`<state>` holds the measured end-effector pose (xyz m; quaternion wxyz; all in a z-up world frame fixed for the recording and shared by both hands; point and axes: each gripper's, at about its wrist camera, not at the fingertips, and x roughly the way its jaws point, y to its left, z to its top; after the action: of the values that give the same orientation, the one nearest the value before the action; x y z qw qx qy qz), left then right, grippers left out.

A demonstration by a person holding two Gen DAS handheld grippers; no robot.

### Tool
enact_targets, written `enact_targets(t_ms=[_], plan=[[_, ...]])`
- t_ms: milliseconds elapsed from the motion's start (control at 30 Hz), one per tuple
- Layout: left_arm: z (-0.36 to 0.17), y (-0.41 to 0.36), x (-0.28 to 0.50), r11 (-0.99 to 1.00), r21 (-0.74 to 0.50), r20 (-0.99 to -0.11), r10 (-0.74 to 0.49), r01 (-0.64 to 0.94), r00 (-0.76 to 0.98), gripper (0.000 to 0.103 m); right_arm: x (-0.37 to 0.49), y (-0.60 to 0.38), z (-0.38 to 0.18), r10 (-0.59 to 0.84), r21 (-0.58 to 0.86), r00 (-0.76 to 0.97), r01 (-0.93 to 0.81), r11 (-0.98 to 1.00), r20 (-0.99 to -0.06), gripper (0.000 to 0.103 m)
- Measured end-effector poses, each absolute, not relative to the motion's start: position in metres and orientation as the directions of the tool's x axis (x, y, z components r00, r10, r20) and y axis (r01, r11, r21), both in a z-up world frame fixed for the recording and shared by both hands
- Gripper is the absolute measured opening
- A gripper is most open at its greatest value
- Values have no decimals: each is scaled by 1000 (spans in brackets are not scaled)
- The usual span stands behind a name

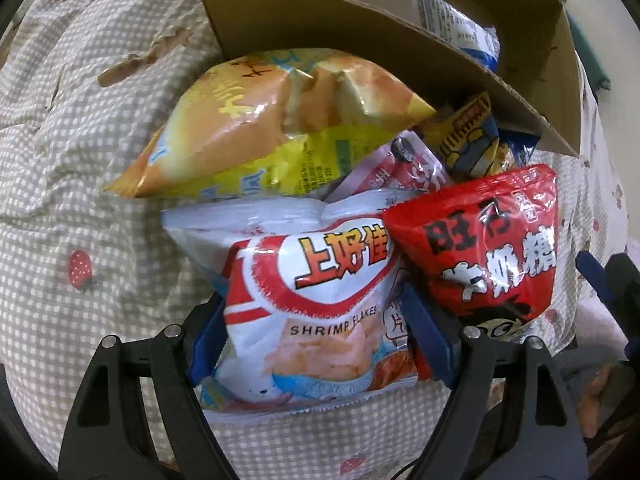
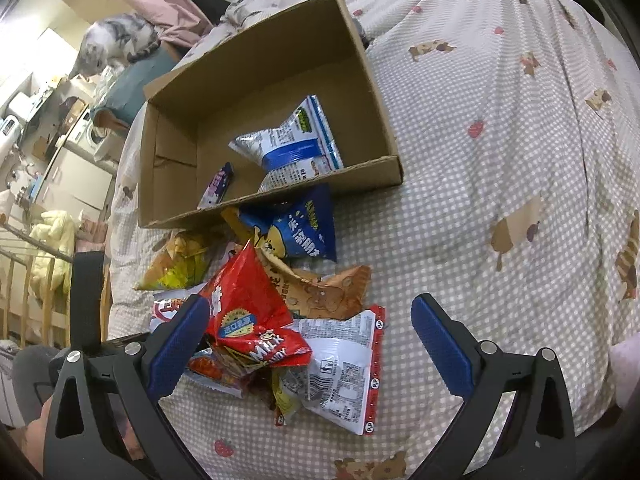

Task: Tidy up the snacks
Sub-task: 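Grasp the white-red shrimp flakes bag with the left tool, then grasp the red milk candy bag with the right tool while the left tool holds the shrimp bag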

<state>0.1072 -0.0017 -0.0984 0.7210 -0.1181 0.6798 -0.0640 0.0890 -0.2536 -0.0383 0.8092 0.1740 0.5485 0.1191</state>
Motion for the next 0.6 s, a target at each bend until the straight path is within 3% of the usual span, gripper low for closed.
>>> enact_targets(t_ms=[233, 600], plan=[[-101, -15, 98, 974, -226, -973, -224, -24, 62, 49, 94, -243, -42, 380, 398, 355, -25, 917, -854, 103], [-52, -7, 67, 981, -193, -976, -195, 31, 98, 44, 92, -241, -39, 394, 410, 355, -33, 912, -848, 103]])
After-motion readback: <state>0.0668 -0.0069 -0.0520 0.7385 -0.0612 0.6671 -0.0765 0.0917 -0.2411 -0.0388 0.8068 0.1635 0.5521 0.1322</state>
